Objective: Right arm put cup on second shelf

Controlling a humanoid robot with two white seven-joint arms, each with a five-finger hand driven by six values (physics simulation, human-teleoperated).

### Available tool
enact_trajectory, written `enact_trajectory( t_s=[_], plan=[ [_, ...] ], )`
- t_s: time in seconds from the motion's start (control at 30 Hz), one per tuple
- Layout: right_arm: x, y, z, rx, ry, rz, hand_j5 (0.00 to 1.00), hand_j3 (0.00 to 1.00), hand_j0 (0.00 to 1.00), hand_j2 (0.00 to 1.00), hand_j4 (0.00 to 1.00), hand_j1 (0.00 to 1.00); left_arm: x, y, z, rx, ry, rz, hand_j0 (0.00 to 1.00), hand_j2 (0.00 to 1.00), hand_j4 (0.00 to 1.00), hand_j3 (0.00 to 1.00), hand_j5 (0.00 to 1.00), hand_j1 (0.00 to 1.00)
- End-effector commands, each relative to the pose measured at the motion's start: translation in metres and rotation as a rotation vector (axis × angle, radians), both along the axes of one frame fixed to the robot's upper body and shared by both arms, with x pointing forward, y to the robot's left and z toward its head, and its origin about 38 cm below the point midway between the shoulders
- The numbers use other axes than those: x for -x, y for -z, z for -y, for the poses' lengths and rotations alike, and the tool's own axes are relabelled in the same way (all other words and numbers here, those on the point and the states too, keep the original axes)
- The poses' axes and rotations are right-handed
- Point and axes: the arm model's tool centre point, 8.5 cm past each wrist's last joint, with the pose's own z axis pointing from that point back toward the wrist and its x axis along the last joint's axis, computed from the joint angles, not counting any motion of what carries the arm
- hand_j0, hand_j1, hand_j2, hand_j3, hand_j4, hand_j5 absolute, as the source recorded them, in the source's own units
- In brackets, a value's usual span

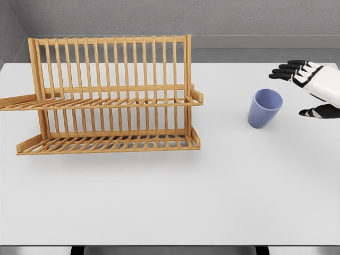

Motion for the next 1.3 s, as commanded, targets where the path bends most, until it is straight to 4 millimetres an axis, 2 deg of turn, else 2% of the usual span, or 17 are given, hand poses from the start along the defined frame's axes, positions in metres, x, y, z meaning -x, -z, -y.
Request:
enact_trajectory(
  t_s=[0.0,0.1,0.17,0.23,0.33,0.4,0.43,0.5,0.57,0.7,0.87,0.97,1.17,1.27],
  plan=[
    [0.000,-0.003,0.000,-0.007,0.001,0.004,1.00,1.00,1.00,1.00,1.00,1.00,0.000,0.000,0.000,0.000,-0.001,-0.001,1.00,1.00,1.00,1.00,1.00,1.00],
    [-0.003,-0.006,0.006,-0.024,0.018,0.013,1.00,1.00,1.00,1.00,1.00,1.00,0.000,0.000,0.000,0.000,-0.001,-0.001,1.00,1.00,1.00,1.00,1.00,1.00],
    [-0.012,-0.003,0.032,-0.023,0.099,0.001,1.00,1.00,1.00,1.00,1.00,1.00,0.000,0.000,0.000,0.001,-0.001,0.000,1.00,1.00,1.00,1.00,1.00,1.00],
    [-0.014,0.007,0.041,0.021,0.125,-0.046,1.00,1.00,1.00,1.00,1.00,1.00,0.000,0.000,0.000,0.001,-0.001,0.000,1.00,1.00,1.00,1.00,1.00,1.00],
    [-0.019,0.005,0.038,0.236,0.086,-0.205,1.00,1.00,1.00,1.00,1.00,1.00,0.000,0.000,0.000,0.000,-0.001,-0.001,1.00,1.00,1.00,1.00,1.00,1.00],
    [-0.024,-0.004,0.034,0.276,0.074,-0.212,1.00,1.00,1.00,1.00,1.00,1.00,0.000,0.000,0.000,0.001,-0.001,0.000,1.00,1.00,1.00,1.00,1.00,1.00],
    [-0.030,-0.003,0.022,0.268,0.045,-0.205,1.00,1.00,1.00,1.00,1.00,1.00,0.000,0.000,0.000,0.000,-0.001,-0.001,1.00,1.00,1.00,1.00,1.00,1.00],
    [-0.051,0.015,-0.004,0.272,-0.011,-0.250,1.00,1.00,1.00,1.00,1.00,1.00,0.000,0.000,0.000,0.001,-0.001,0.000,1.00,1.00,1.00,1.00,1.00,1.00],
    [-0.063,0.018,-0.013,0.278,-0.026,-0.262,1.00,1.00,1.00,1.00,1.00,1.00,0.000,0.000,0.000,0.001,-0.001,0.000,1.00,1.00,1.00,1.00,1.00,1.00],
    [-0.069,0.004,-0.013,0.281,-0.018,-0.233,1.00,1.00,1.00,1.00,1.00,1.00,0.000,0.000,0.000,0.001,-0.001,0.000,1.00,1.00,1.00,1.00,1.00,1.00],
    [-0.082,0.019,-0.019,0.263,-0.015,-0.270,1.00,1.00,1.00,1.00,1.00,1.00,0.000,0.000,0.000,0.000,-0.001,-0.001,1.00,1.00,1.00,1.00,1.00,1.00],
    [-0.081,0.027,-0.022,0.277,-0.027,-0.291,1.00,1.00,1.00,1.00,1.00,1.00,0.000,0.000,0.000,0.001,-0.001,0.000,1.00,1.00,1.00,1.00,1.00,1.00],
    [-0.091,0.045,-0.013,0.299,0.011,-0.347,1.00,1.00,1.00,1.00,1.00,1.00,0.000,0.000,0.000,0.001,-0.001,0.000,1.00,1.00,1.00,1.00,1.00,1.00],
    [-0.096,0.043,-0.014,0.300,0.020,-0.342,1.00,1.00,1.00,1.00,1.00,1.00,0.000,0.000,0.000,0.001,-0.001,0.000,1.00,1.00,1.00,1.00,1.00,1.00]
  ],
)
